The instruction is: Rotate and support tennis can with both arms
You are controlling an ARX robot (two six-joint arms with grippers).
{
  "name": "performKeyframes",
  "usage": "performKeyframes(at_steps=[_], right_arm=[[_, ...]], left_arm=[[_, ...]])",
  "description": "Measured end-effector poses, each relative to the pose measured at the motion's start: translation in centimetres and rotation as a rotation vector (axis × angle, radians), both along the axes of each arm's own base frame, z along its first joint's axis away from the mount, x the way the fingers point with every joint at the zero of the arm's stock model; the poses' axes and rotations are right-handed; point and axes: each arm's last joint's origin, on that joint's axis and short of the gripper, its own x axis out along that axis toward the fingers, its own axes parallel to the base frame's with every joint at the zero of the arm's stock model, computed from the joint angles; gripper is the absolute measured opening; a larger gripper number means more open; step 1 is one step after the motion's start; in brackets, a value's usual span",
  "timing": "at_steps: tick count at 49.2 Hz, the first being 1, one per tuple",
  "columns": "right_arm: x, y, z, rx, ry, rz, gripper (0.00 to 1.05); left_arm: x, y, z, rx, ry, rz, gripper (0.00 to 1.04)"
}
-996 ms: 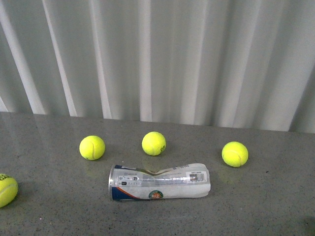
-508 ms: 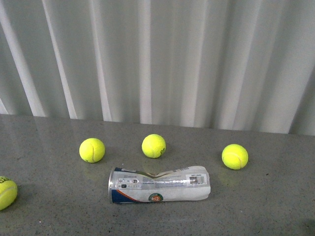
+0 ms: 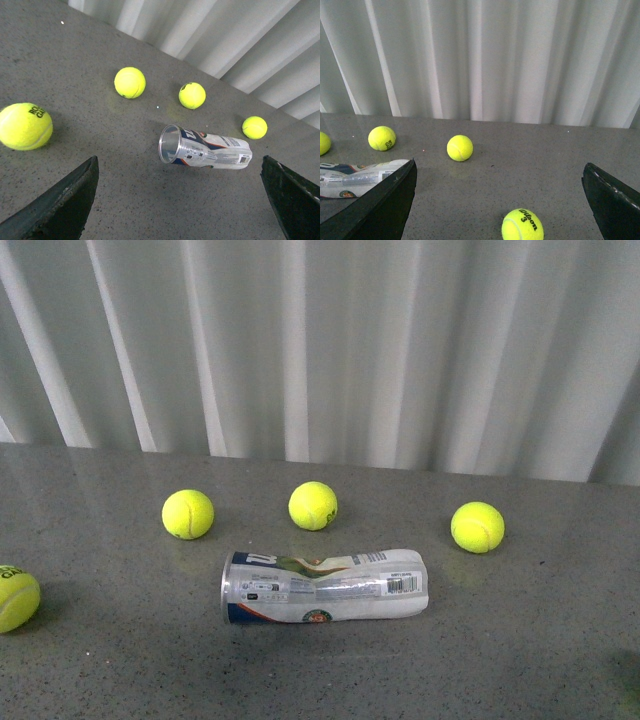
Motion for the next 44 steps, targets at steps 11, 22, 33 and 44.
performKeyframes(at_steps=[11, 22, 33, 44], right_arm=[[0.0, 0.0, 0.0, 0.0, 0.0, 0.0, 0.98], [0.0, 0.0, 0.0, 0.0, 0.0, 0.0, 0.98], [0.0, 0.0, 0.0, 0.0, 0.0, 0.0, 0.98], [0.0, 0.0, 0.0, 0.0, 0.0, 0.0, 0.98]], left_arm=[[4.2, 1.2, -3.1, -0.046, 0.141, -0.096, 0.98], [6.9, 0.5, -5.0, -0.028, 0.21, -0.236, 0.98], [11.3, -2.0, -6.8, -0.039, 0.255, -0.38, 0.98], [15.1, -3.9, -9.0, -0.068, 0.301, -0.455, 0.98]])
